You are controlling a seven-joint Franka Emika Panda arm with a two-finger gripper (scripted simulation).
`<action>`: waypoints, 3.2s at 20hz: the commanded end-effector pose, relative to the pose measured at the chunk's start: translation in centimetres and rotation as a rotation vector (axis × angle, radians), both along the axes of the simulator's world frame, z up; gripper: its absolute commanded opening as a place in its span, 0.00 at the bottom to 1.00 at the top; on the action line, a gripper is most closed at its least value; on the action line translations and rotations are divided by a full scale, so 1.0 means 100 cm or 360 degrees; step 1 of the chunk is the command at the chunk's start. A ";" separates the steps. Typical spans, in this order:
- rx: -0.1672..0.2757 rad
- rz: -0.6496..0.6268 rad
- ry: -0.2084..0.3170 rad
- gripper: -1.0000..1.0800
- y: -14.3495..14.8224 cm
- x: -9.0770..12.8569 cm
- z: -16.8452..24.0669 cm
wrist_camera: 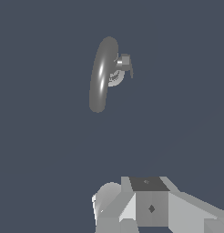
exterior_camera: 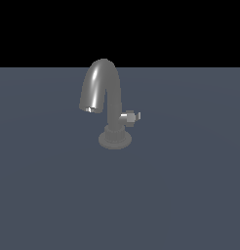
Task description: Turn on the faucet by rotating a designated handle.
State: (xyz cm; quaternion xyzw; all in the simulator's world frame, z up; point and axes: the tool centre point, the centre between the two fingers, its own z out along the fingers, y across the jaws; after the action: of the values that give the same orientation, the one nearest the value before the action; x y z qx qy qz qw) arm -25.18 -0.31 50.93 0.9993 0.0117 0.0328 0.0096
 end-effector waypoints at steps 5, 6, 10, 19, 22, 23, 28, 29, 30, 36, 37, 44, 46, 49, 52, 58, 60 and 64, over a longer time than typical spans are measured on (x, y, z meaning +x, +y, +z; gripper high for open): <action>0.0005 -0.0009 0.0010 0.00 0.001 0.002 0.000; 0.0008 -0.0015 0.0015 0.00 0.001 0.003 0.000; 0.0027 -0.0048 0.0050 0.00 0.003 0.009 0.000; 0.0108 -0.0194 0.0203 0.00 0.010 0.039 -0.002; 0.0148 -0.0266 0.0278 0.00 0.012 0.053 -0.004; 0.0162 -0.0291 0.0304 0.00 0.013 0.059 -0.005; 0.0233 -0.0419 0.0438 0.00 0.015 0.084 -0.010; 0.0248 -0.0445 0.0465 0.00 0.015 0.089 -0.011; 0.0262 -0.0471 0.0492 0.00 0.015 0.095 -0.013; 0.0351 -0.0631 0.0660 0.00 0.014 0.126 -0.023; 0.0366 -0.0659 0.0688 0.00 0.014 0.131 -0.025; 0.0476 -0.0855 0.0894 0.00 0.009 0.167 -0.043; 0.0509 -0.0913 0.0955 0.00 0.007 0.177 -0.049; 0.0560 -0.1003 0.1049 0.00 0.004 0.192 -0.059; 0.0612 -0.1095 0.1145 0.00 0.000 0.206 -0.071; 0.0725 -0.1292 0.1353 0.00 -0.011 0.234 -0.099; 0.0766 -0.1362 0.1427 0.00 -0.015 0.242 -0.110; 0.0845 -0.1499 0.1570 0.00 -0.023 0.257 -0.132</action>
State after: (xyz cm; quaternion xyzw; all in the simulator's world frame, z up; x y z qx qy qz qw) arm -0.06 -2.29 38.57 0.7819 -0.4122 -0.4133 -0.2190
